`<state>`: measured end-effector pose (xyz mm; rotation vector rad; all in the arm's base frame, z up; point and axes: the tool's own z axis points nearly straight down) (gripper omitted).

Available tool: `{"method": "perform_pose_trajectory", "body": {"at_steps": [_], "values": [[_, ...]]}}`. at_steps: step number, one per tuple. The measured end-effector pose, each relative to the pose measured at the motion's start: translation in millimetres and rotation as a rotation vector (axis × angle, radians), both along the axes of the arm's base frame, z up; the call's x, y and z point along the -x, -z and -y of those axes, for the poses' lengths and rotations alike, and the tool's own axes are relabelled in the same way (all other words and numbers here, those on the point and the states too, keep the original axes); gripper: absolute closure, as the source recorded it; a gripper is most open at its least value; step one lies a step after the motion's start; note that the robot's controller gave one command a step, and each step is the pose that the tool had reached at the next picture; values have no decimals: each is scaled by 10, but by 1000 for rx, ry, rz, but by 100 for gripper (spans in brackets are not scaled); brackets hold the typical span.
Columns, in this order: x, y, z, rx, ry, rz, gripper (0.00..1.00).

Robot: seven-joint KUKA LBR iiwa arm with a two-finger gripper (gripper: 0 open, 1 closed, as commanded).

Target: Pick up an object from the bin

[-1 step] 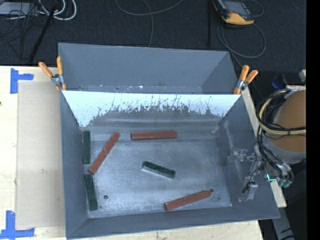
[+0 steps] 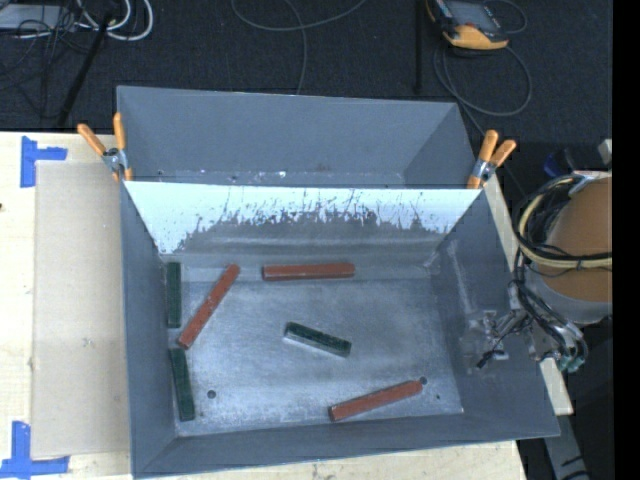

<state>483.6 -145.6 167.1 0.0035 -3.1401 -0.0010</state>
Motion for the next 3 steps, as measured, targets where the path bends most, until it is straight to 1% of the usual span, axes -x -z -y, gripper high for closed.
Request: {"method": "perform_pose_trajectory", "body": {"at_steps": [1,2,3], "values": [[0,0,0,0,-2,0,0],[7,984,-466,1,-164,11,0],[33,978,-459,0,-167,1,100]]}}
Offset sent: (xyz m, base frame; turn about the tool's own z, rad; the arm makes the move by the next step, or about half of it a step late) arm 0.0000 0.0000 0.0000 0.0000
